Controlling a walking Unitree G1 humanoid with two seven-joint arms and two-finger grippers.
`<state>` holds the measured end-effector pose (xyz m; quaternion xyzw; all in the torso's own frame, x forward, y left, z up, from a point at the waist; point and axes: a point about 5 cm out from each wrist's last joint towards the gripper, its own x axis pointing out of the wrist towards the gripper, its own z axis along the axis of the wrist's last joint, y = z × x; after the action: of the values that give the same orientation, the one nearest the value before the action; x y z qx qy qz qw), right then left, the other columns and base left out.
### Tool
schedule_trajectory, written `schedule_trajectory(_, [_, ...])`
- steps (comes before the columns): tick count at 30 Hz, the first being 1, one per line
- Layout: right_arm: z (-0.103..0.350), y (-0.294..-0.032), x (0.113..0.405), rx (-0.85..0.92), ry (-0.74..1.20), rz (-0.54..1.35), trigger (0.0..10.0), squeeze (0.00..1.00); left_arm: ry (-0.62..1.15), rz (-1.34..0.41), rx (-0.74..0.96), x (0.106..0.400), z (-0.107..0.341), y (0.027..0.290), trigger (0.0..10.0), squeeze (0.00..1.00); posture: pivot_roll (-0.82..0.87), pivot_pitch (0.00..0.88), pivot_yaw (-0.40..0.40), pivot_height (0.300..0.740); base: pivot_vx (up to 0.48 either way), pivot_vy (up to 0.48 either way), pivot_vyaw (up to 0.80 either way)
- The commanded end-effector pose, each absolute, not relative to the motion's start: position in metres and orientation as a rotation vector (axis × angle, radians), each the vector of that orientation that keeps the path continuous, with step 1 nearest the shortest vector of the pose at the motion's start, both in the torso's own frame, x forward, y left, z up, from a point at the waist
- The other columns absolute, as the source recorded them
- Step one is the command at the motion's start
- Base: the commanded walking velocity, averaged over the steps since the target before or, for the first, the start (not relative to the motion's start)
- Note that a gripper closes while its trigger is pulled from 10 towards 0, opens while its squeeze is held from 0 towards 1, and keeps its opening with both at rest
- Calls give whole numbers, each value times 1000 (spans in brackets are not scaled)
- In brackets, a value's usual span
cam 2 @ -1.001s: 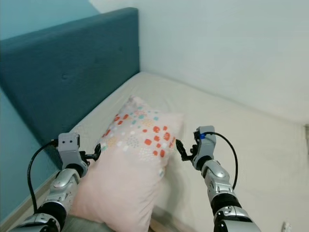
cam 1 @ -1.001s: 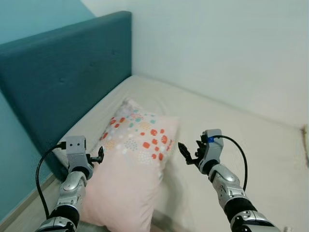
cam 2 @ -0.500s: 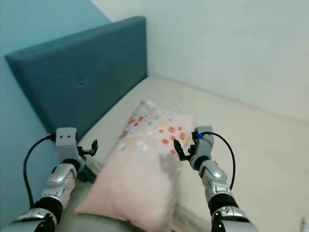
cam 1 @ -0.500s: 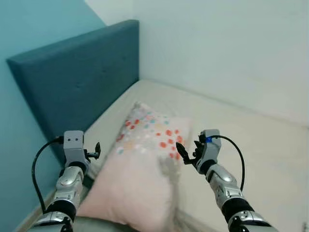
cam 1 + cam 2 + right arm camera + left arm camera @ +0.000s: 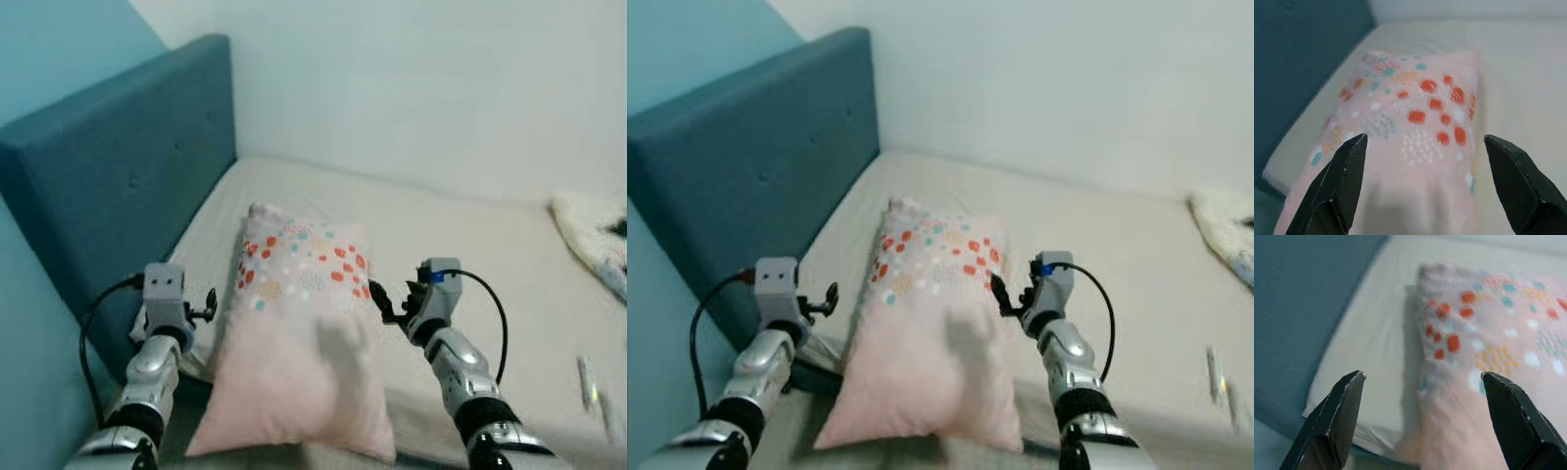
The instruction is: Clean up the room
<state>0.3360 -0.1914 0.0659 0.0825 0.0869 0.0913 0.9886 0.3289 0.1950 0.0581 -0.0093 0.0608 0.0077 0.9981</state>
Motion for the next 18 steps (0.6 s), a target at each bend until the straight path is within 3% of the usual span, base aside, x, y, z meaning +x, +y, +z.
schedule_trajectory(1, [74, -193, 340, 164, 145, 175, 10000, 0, 113, -5, -25, 329, 59, 190, 10000, 0, 25, 0, -47, 740, 0, 0, 0])
schedule_trajectory(9, [76, -192, 341, 177, 129, 189, 10000, 0, 102, -43, -32, 328, 58, 182, 10000, 0, 21, 0, -47, 740, 0, 0, 0])
schedule_trajectory(18, [78, -191, 341, 180, 118, 204, 10000, 0, 98, -74, -18, 326, 55, 170, 10000, 0, 20, 0, -46, 740, 343, 0, 0])
